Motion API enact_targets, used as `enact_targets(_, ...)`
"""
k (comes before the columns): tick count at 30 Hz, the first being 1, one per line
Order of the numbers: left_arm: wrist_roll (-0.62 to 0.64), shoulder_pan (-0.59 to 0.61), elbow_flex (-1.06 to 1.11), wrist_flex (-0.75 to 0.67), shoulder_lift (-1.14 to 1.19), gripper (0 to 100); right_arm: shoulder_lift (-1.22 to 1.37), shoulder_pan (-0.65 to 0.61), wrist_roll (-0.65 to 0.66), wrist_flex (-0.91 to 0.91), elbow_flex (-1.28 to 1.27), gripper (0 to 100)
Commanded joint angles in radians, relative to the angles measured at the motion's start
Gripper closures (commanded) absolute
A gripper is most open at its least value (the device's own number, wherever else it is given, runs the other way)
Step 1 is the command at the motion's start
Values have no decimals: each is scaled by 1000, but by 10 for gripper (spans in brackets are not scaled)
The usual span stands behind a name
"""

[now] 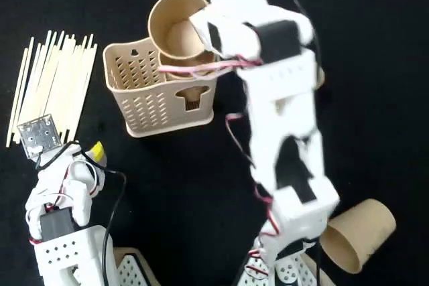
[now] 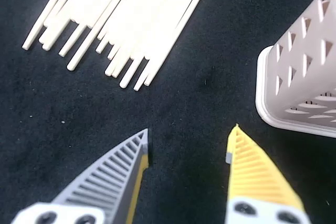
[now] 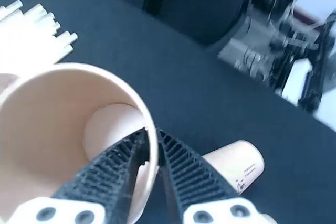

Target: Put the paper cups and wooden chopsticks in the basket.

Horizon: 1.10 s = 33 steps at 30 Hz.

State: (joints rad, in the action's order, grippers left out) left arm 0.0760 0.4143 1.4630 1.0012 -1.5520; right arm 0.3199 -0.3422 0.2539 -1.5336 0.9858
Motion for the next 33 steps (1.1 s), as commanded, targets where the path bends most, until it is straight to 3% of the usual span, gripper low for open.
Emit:
enact_targets(1,2,-12,-2,-17,-9,761,87,26,-9,-60,153,985)
enact_targets(10,2,-12,-2,-17,-9,762,159,-28,-3,-227,337,985)
enact_targets(33,2,-12,7,-35,-9,762,-120,0,-11,-226,13,985)
